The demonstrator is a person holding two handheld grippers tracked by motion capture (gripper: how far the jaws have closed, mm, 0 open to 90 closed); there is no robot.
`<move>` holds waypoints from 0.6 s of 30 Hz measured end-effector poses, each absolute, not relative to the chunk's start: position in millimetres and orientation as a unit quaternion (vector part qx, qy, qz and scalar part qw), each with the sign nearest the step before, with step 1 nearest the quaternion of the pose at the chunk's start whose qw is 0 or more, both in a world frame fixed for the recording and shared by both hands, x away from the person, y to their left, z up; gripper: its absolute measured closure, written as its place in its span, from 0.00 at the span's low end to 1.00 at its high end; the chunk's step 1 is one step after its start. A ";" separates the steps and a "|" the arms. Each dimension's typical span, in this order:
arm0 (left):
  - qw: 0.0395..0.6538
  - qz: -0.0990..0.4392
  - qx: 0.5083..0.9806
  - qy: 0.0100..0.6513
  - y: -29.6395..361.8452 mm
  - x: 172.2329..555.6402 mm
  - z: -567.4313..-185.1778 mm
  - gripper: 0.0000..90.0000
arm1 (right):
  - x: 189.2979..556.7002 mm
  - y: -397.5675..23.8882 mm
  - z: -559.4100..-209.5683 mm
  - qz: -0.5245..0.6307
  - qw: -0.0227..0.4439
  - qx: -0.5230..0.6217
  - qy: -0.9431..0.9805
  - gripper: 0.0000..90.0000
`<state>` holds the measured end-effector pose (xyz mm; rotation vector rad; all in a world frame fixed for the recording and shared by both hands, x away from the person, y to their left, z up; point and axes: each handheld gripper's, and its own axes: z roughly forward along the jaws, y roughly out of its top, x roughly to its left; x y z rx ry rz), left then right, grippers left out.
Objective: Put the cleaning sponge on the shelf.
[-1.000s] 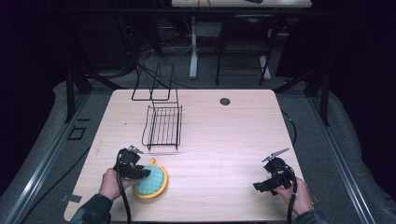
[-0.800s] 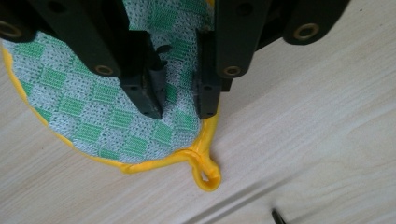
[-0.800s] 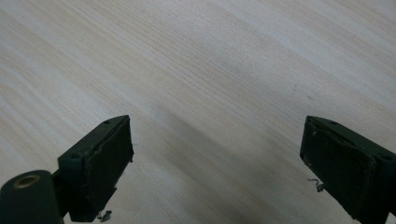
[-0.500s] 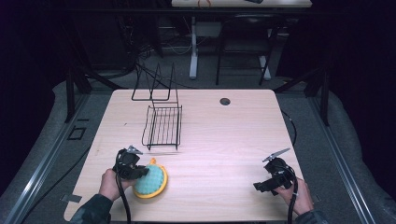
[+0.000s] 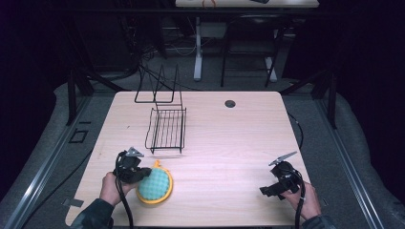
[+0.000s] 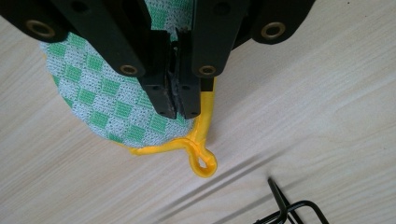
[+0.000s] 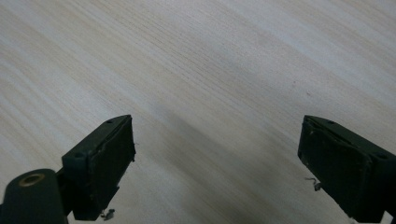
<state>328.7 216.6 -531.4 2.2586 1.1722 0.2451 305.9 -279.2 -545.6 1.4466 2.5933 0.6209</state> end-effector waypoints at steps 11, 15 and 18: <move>0.296 0.104 0.853 0.417 214.1 319.7 -518.7 0.97 | 305.7 -279.5 -545.5 0.203 0.056 0.475 0.854 0.11; 0.305 0.108 0.851 0.413 213.9 317.2 -512.9 0.97 | 305.7 -280.1 -545.0 0.201 0.053 0.473 0.856 0.11; 0.309 0.115 0.852 0.407 212.7 315.0 -509.3 0.98 | 305.7 -280.0 -545.5 0.201 0.056 0.473 0.856 0.11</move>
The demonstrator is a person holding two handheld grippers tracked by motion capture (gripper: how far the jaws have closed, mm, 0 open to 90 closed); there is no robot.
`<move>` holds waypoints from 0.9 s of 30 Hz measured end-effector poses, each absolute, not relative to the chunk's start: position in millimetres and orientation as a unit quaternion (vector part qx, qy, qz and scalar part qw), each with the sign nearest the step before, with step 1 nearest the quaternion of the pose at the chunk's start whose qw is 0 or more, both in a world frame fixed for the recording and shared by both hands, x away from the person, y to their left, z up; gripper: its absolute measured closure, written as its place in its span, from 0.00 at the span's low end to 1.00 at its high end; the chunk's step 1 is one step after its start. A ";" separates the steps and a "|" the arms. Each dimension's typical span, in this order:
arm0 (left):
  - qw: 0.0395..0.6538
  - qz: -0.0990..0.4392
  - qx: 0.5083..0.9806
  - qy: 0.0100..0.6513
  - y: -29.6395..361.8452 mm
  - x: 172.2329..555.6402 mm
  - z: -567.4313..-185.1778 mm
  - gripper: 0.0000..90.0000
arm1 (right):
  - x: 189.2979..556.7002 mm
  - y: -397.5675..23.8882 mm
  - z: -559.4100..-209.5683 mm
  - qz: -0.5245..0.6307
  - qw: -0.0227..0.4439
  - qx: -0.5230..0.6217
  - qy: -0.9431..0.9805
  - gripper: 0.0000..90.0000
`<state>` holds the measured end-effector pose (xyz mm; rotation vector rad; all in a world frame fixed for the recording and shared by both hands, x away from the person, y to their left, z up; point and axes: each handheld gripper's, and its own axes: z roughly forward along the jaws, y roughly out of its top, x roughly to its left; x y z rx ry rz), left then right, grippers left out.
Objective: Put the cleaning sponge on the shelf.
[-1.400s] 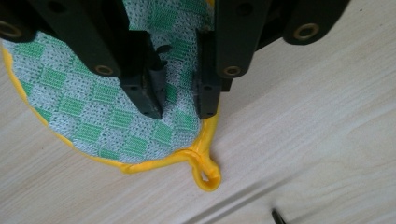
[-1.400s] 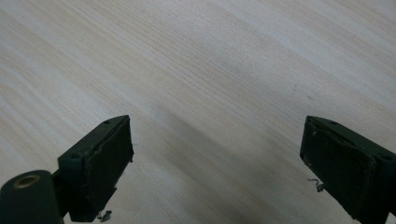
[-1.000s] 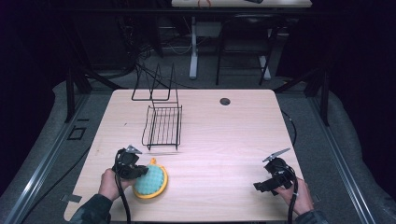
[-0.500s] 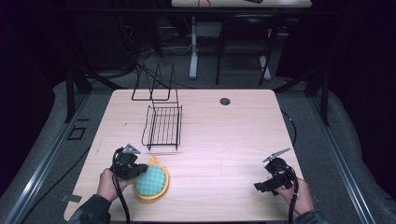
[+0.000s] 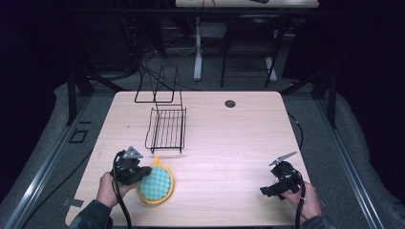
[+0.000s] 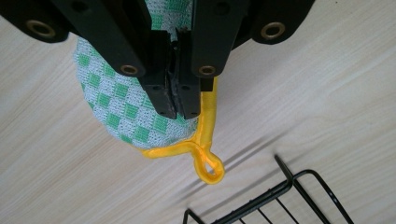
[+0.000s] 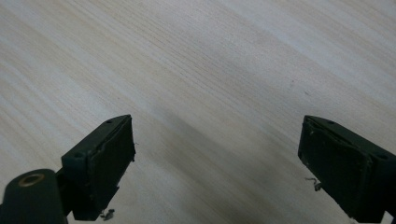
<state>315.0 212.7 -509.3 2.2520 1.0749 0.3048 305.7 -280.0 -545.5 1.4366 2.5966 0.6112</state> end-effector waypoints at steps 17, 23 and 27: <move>0.322 0.121 0.849 0.400 215.8 311.7 -497.6 0.98 | 305.7 -281.2 -544.5 0.204 0.059 0.475 0.854 0.10; 0.329 0.126 0.847 0.398 218.5 311.2 -490.9 0.97 | 305.7 -280.6 -544.6 0.203 0.057 0.476 0.854 0.10; 0.333 0.132 0.844 0.399 218.8 311.1 -487.4 0.97 | 305.7 -280.5 -544.9 0.203 0.057 0.476 0.854 0.10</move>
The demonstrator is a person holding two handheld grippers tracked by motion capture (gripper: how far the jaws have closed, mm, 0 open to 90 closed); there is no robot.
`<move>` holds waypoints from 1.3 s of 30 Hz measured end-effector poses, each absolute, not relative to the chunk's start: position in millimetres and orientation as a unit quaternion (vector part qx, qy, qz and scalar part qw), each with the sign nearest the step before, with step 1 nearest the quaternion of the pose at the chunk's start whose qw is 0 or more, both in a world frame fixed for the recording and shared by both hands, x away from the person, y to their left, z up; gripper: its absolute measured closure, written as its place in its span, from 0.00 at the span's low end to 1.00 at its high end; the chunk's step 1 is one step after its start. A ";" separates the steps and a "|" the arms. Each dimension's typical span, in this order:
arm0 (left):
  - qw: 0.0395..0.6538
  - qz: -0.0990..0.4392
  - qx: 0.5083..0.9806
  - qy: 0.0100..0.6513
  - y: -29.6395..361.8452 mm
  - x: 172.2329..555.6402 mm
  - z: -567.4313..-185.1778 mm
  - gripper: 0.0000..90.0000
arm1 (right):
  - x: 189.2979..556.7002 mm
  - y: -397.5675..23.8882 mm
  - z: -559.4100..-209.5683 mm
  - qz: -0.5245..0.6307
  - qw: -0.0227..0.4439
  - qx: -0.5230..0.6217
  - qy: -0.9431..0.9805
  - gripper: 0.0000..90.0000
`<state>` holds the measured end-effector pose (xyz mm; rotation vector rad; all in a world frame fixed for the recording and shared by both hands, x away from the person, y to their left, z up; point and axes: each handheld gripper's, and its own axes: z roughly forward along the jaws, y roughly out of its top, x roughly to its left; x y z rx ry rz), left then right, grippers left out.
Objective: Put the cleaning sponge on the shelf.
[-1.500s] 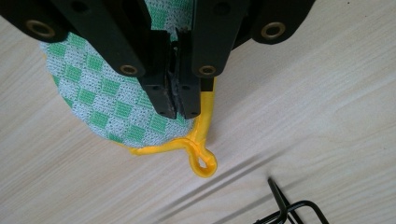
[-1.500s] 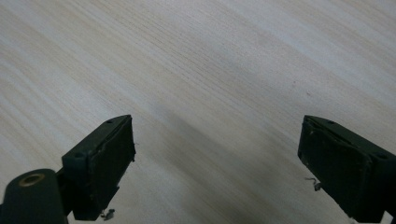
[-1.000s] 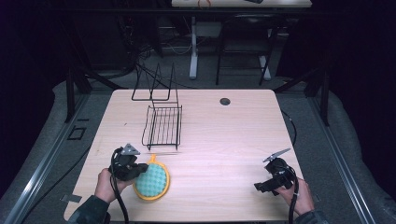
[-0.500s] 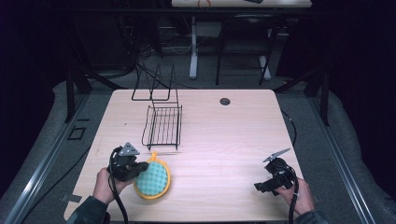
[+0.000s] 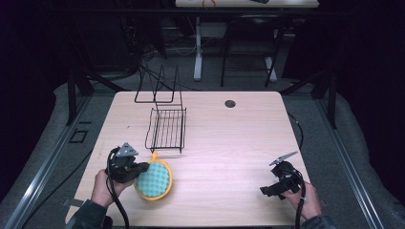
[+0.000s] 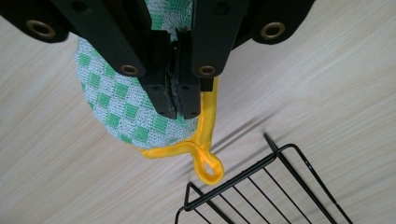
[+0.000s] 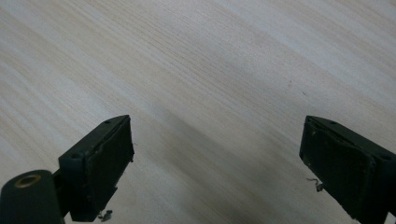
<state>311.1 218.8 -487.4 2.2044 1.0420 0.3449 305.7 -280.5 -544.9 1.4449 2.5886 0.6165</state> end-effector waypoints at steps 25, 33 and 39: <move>0.357 0.151 0.829 0.402 226.9 320.2 -467.9 0.97 | 306.3 -279.3 -545.7 0.204 0.056 0.477 0.853 0.09; 0.369 0.157 0.824 0.401 223.1 329.7 -462.3 0.97 | 306.5 -279.8 -545.4 0.200 0.053 0.475 0.856 0.09; 0.375 0.163 0.823 0.395 219.9 334.0 -457.3 0.98 | 306.3 -279.6 -546.0 0.203 0.056 0.475 0.854 0.09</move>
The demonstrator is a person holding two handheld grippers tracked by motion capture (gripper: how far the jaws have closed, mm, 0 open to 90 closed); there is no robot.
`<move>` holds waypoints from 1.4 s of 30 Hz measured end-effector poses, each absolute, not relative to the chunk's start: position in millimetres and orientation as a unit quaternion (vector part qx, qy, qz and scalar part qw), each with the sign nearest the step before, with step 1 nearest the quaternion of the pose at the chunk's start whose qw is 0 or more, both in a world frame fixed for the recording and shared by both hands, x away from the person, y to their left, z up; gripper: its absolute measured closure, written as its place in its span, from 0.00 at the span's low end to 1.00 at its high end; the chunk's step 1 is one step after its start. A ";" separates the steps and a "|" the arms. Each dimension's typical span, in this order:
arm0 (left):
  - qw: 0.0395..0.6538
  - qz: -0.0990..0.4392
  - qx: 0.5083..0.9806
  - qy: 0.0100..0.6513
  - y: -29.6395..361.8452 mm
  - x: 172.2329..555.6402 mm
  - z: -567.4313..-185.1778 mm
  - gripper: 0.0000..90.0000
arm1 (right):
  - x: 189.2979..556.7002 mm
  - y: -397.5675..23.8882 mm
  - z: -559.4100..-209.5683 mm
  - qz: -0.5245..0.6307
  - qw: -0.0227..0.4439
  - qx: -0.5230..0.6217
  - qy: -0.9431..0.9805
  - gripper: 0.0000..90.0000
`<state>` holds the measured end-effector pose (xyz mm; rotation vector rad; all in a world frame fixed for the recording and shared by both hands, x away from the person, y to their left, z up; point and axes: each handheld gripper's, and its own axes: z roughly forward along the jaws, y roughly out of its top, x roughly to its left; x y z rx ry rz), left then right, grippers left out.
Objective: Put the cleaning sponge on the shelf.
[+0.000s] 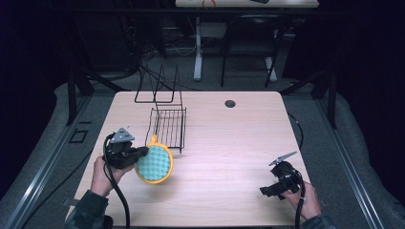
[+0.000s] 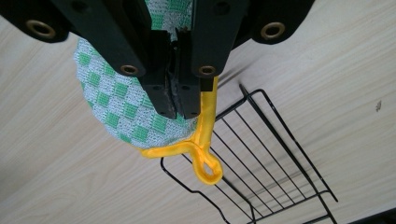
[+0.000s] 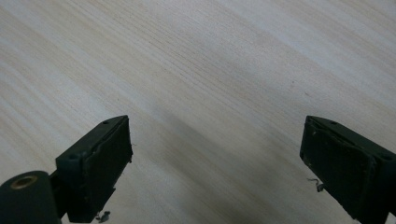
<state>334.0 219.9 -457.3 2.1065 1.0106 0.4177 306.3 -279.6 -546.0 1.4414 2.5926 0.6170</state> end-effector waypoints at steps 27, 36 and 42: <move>0.394 0.182 0.813 0.389 211.2 361.5 -443.6 0.98 | 306.3 -280.2 -545.8 0.198 0.055 0.475 0.856 0.10; 0.404 0.186 0.802 0.399 213.6 375.2 -444.7 0.98 | 306.3 -280.1 -546.3 0.197 0.052 0.475 0.856 0.10; 0.406 0.205 0.795 0.401 211.2 379.7 -445.8 0.98 | 306.1 -279.7 -546.0 0.196 0.051 0.476 0.856 0.10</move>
